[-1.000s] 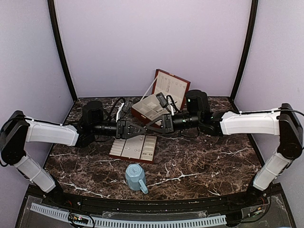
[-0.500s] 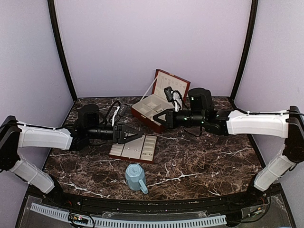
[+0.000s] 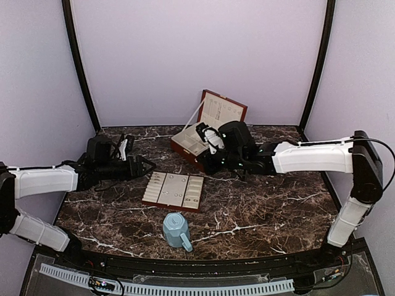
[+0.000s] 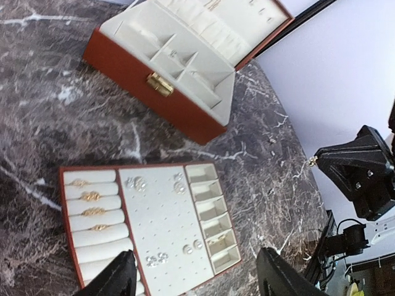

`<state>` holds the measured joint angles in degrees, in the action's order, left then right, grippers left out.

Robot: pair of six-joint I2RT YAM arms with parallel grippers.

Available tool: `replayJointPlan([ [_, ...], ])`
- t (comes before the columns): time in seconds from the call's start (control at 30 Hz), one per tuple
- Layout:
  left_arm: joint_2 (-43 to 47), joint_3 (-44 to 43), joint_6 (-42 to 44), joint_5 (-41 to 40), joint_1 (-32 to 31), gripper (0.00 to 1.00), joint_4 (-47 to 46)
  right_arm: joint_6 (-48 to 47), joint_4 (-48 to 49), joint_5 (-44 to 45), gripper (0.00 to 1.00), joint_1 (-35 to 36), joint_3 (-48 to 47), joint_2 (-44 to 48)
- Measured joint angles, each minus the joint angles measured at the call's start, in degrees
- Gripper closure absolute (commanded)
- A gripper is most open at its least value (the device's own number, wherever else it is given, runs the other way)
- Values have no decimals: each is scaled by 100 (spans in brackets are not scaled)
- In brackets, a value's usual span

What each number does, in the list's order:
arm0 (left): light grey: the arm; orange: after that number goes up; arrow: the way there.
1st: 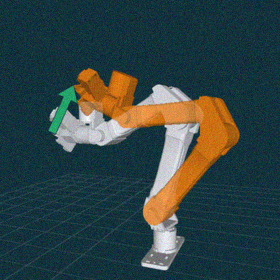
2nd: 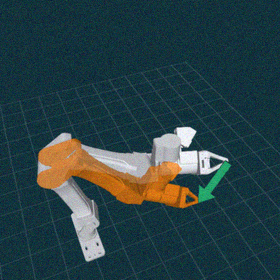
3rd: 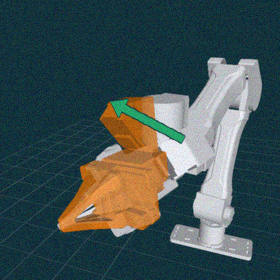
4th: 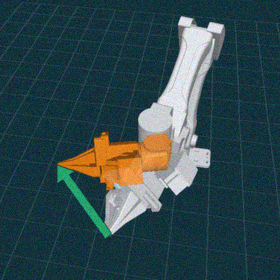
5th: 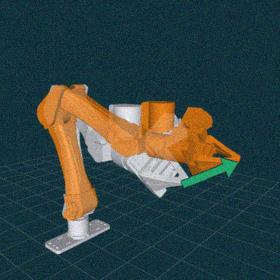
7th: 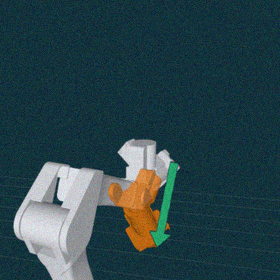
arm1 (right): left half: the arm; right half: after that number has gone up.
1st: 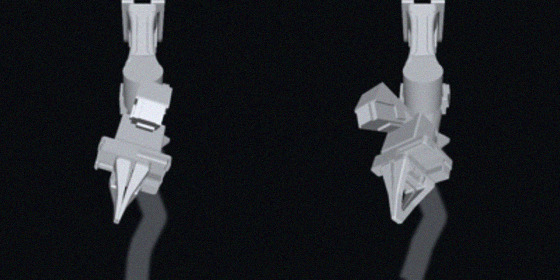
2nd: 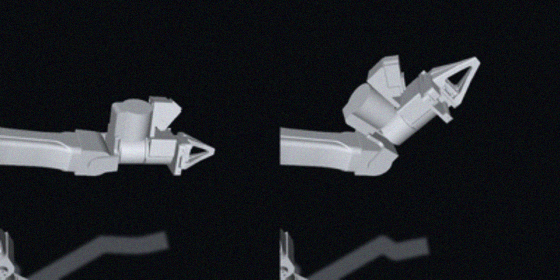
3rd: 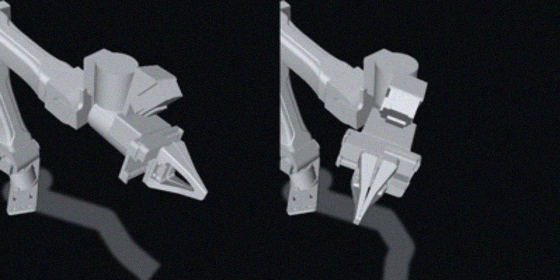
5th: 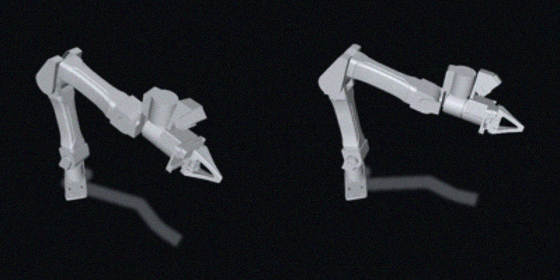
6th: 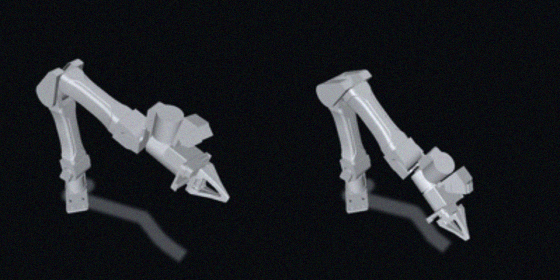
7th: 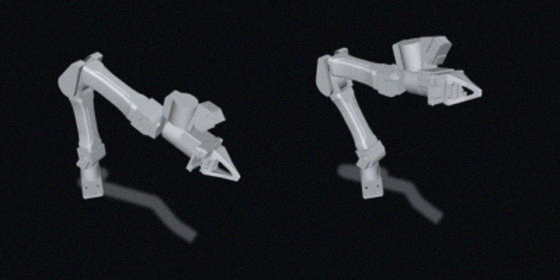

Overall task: Organize the mixed jewelry
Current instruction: Position the compartment layer at the center of the board.

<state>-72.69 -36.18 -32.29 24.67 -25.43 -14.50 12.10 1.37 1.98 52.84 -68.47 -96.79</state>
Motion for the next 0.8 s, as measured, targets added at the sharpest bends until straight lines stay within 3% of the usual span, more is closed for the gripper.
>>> replayJointPlan([
  [0.33,-546,284,-210,98,118,29,289,-708,-166,581,100,339,-627,-979],
  [0.8,-824,334,114,-299,170,29,529,-734,-197,564,100,457,-1150,-1646],
])
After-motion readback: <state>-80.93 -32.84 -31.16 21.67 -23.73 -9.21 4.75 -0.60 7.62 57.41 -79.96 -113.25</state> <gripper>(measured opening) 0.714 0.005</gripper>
